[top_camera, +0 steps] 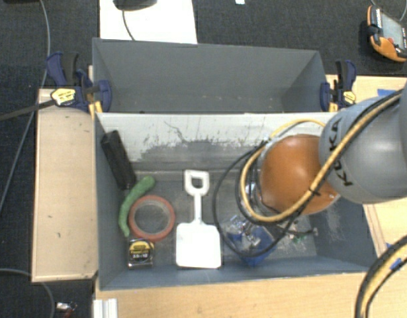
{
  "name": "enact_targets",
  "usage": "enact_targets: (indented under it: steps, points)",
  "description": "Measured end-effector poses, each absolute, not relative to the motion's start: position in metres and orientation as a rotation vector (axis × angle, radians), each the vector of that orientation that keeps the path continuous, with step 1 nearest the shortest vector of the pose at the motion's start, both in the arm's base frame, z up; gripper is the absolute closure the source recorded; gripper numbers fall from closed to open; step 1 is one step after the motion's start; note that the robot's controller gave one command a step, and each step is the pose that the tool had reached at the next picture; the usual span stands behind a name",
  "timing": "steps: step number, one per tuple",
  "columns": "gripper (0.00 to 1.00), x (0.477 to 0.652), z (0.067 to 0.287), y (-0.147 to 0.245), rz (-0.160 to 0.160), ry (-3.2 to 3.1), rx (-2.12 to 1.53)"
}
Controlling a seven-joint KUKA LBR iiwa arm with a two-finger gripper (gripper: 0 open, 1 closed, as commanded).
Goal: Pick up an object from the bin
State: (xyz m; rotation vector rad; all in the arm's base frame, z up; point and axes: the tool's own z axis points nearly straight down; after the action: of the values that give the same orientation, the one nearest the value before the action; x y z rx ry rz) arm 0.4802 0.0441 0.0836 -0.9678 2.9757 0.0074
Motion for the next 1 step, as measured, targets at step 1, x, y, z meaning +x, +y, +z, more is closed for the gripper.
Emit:
enact_targets:
  steps: [1]
  points:
    - [1.00, 0.4806, 0.0900, 0.0443, 0.007, 2.973, -0.967]
